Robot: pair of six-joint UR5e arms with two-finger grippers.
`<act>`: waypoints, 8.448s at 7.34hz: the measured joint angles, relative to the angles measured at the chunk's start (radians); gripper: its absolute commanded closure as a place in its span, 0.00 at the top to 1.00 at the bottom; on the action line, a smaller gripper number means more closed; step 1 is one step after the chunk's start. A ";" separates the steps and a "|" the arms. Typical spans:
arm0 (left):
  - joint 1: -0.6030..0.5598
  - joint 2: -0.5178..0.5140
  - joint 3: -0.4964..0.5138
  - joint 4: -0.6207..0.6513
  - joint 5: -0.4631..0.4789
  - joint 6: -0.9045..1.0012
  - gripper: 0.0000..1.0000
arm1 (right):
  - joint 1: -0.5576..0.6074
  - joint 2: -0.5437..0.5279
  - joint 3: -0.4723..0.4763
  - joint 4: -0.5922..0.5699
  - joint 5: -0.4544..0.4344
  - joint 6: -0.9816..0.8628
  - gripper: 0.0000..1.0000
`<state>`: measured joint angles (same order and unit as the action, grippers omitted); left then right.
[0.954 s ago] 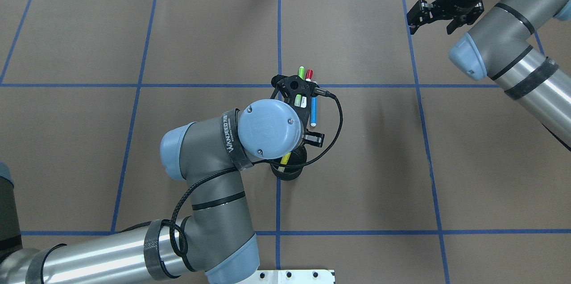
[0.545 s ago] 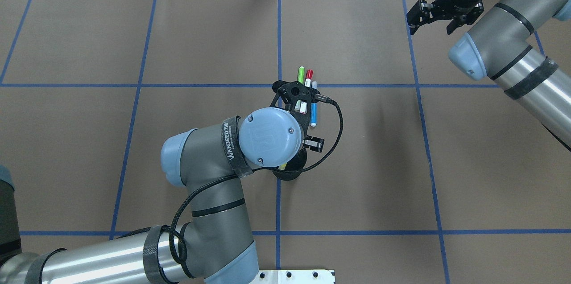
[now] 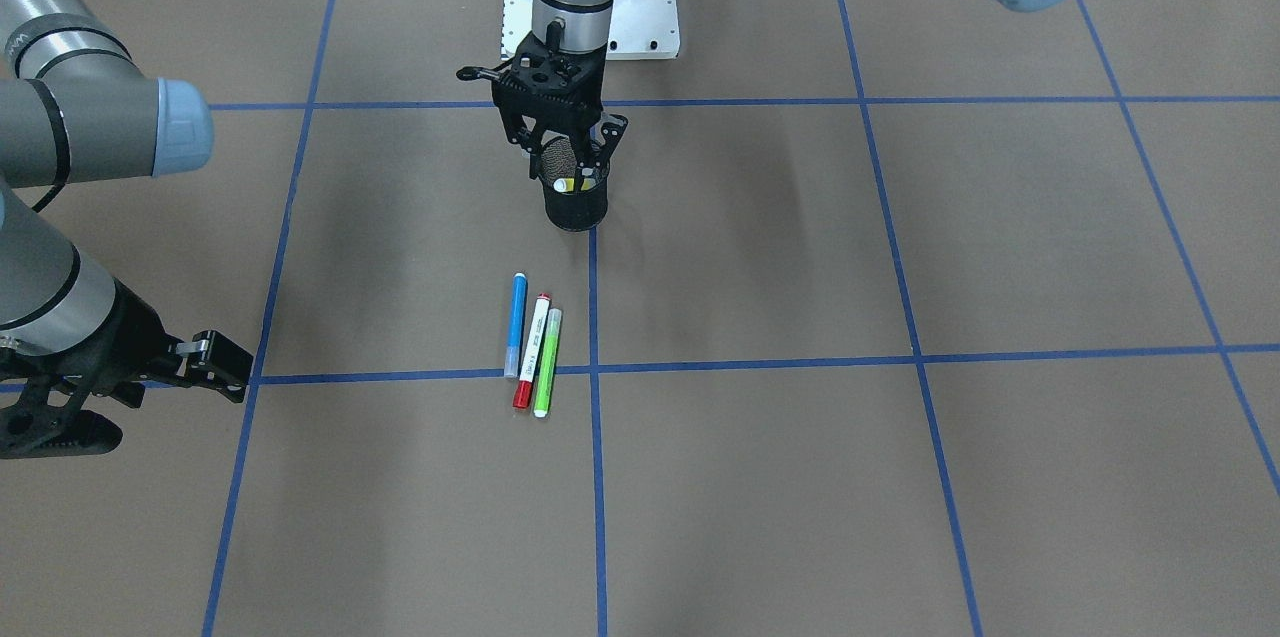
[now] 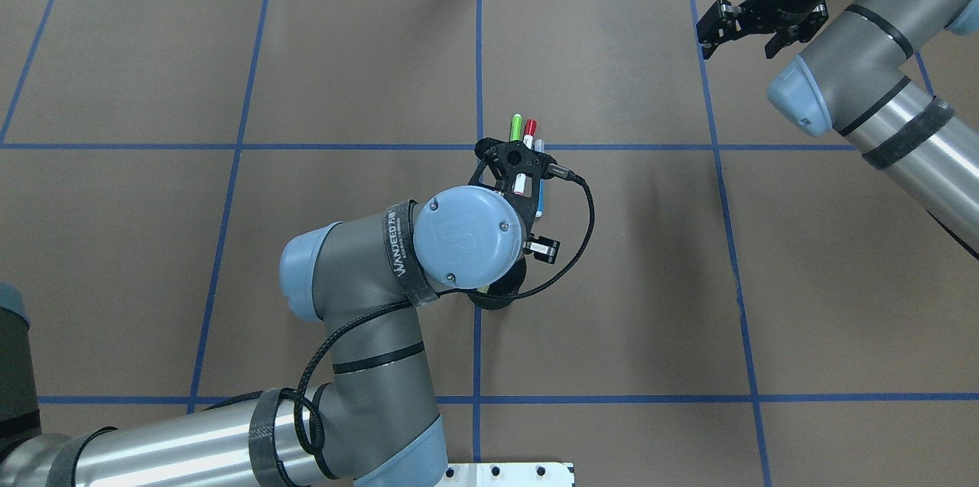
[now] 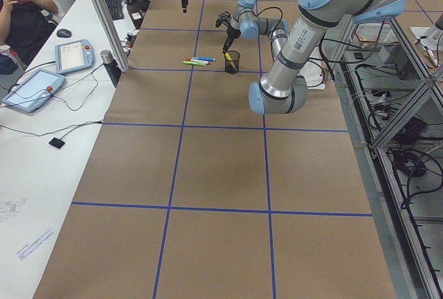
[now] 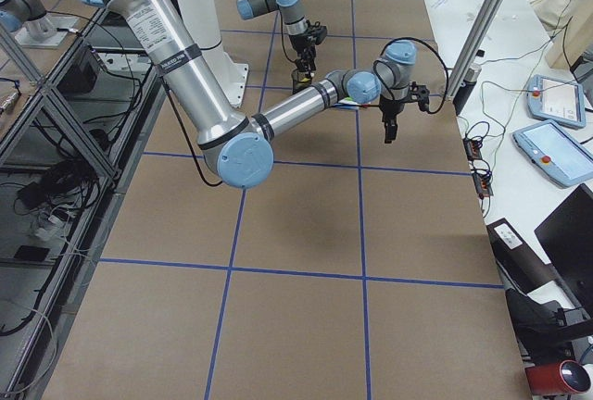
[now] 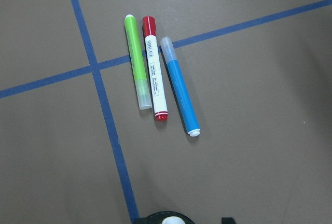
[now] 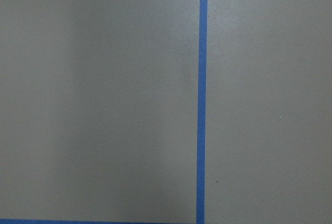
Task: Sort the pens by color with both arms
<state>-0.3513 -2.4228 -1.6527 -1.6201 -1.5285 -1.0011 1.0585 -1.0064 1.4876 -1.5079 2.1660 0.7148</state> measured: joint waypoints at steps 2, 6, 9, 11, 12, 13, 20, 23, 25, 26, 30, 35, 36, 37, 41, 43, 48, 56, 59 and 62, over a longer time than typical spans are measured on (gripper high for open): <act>0.000 -0.001 0.003 -0.001 0.004 0.013 0.50 | 0.000 0.000 -0.001 0.000 0.000 0.000 0.98; -0.002 -0.001 0.008 -0.004 0.006 0.019 0.48 | 0.000 0.001 -0.001 0.000 0.000 0.000 0.98; -0.003 -0.002 0.019 -0.007 0.012 0.022 0.44 | 0.000 0.002 -0.001 0.000 0.000 0.000 0.98; -0.003 -0.002 0.023 -0.007 0.013 0.022 0.39 | 0.000 0.002 -0.001 0.000 0.000 0.000 0.98; -0.003 -0.002 0.023 -0.007 0.013 0.022 0.36 | 0.000 0.002 -0.001 0.000 0.000 0.000 0.98; -0.003 -0.002 0.023 -0.007 0.013 0.022 0.34 | 0.000 0.002 -0.001 0.000 0.000 0.000 0.98; -0.006 -0.001 0.013 -0.007 0.011 0.025 0.20 | -0.002 0.002 -0.002 0.001 0.000 0.000 0.98; -0.011 -0.001 -0.041 0.008 0.003 0.029 0.19 | -0.002 0.003 -0.001 0.002 0.000 0.001 0.98; -0.034 -0.014 -0.113 0.080 -0.013 0.029 0.18 | -0.002 0.003 -0.001 0.002 0.000 0.001 0.98; -0.060 -0.033 -0.138 0.125 -0.040 0.029 0.18 | -0.002 0.003 0.000 0.002 0.000 0.002 0.98; -0.269 -0.178 0.015 0.182 -0.277 0.029 0.17 | -0.003 0.003 0.001 0.003 -0.001 0.002 0.98; -0.440 -0.302 0.464 0.040 -0.516 0.093 0.17 | -0.018 -0.004 0.000 0.039 -0.008 0.032 0.98; -0.445 -0.312 0.542 -0.002 -0.526 0.100 0.17 | -0.019 -0.006 0.000 0.041 -0.009 0.033 0.98; -0.446 -0.327 0.605 -0.025 -0.542 0.102 0.18 | -0.020 -0.007 0.000 0.041 -0.010 0.033 0.98; -0.411 -0.365 0.738 -0.042 -0.598 0.083 0.19 | -0.020 -0.011 0.000 0.046 -0.011 0.034 0.98; -0.377 -0.366 0.750 -0.064 -0.599 0.037 0.21 | -0.020 -0.012 0.000 0.046 -0.011 0.034 0.98; -0.334 -0.366 0.788 -0.158 -0.586 -0.042 0.41 | -0.020 -0.013 -0.001 0.046 -0.011 0.034 0.98; -0.506 -0.146 0.514 -0.160 -0.656 0.040 0.99 | -0.020 -0.010 -0.003 0.060 -0.011 0.021 0.99; -0.709 0.134 0.299 -0.159 -0.805 0.276 0.99 | 0.023 -0.010 -0.011 0.059 -0.005 -0.027 0.99; -0.881 0.402 0.135 -0.161 -0.880 0.558 0.99 | 0.126 -0.010 -0.076 0.057 0.048 -0.190 0.99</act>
<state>-1.2324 -2.0209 -1.5178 -1.7807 -2.4088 -0.4435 1.1842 -1.0159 1.4116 -1.4510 2.2144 0.5250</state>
